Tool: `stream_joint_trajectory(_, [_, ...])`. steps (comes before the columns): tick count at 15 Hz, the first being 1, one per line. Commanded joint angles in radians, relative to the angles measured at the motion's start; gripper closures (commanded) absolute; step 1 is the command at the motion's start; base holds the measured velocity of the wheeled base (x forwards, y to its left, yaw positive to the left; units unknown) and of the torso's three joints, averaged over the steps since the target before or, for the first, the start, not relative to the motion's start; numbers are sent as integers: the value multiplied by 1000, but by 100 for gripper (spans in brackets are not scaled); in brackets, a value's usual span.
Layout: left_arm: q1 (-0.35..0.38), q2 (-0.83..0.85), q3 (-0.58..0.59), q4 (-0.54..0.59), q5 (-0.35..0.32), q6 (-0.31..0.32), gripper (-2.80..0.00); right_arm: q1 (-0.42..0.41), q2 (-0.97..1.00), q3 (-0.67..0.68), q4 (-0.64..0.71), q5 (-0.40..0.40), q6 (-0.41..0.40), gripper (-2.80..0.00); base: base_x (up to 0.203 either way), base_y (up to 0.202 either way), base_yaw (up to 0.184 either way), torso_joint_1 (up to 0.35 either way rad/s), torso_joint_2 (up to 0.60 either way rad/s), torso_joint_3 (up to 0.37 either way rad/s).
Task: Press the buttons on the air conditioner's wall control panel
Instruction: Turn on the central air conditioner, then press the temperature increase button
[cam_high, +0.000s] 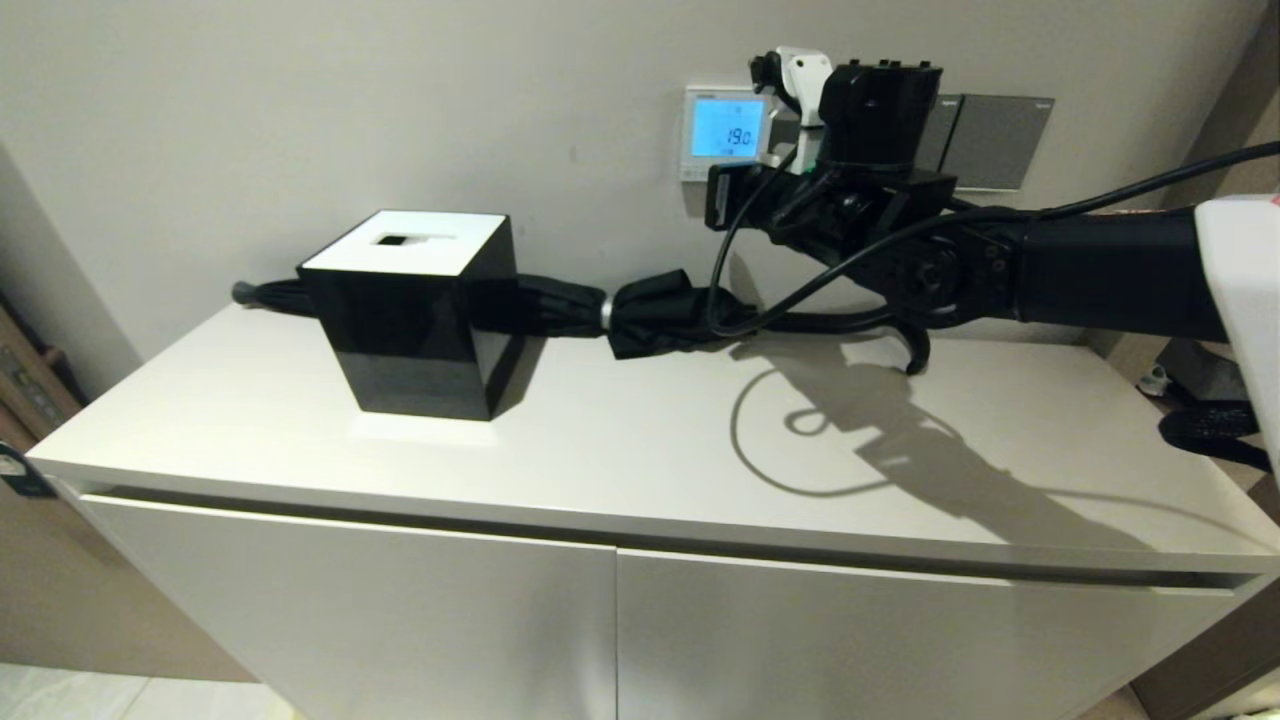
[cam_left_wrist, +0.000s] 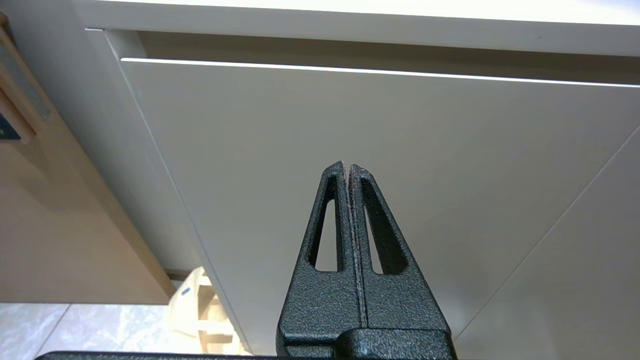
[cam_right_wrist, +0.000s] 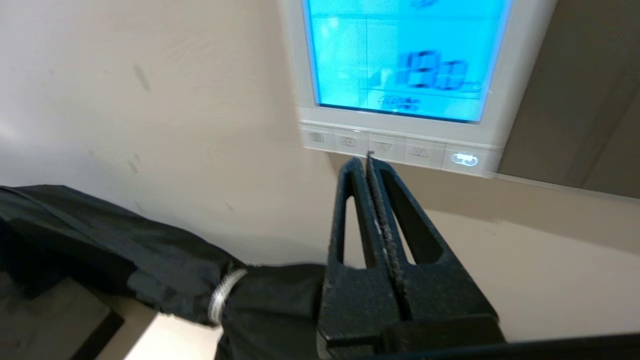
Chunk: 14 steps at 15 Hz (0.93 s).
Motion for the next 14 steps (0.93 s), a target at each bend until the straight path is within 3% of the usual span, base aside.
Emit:
stream_joint_trajectory(1, [1,0,0,0,0,0,0,29,-72,51,-2,-2,1,0,0,0,0,0,0,0])
stream_joint_trajectory(3, [1,0,0,0,0,0,0,70,-106,91,-5,-10,1,0,0,0,0,0,0,0])
stream_joint_trajectory(6, [1,0,0,0,0,0,0,91,-91,103,-9,-82,-4,0,0,0,0,0,0,0])
stream_joint_trajectory(11, [1,0,0,0,0,0,0,111,-48,199,-259,-179,-119,0,0,0,0,0,0,0])
stream_joint_trajectory(14, [1,0,0,0,0,0,0,118,-70,272,-292,-196,-131,0,0,0,0,0,0,0])
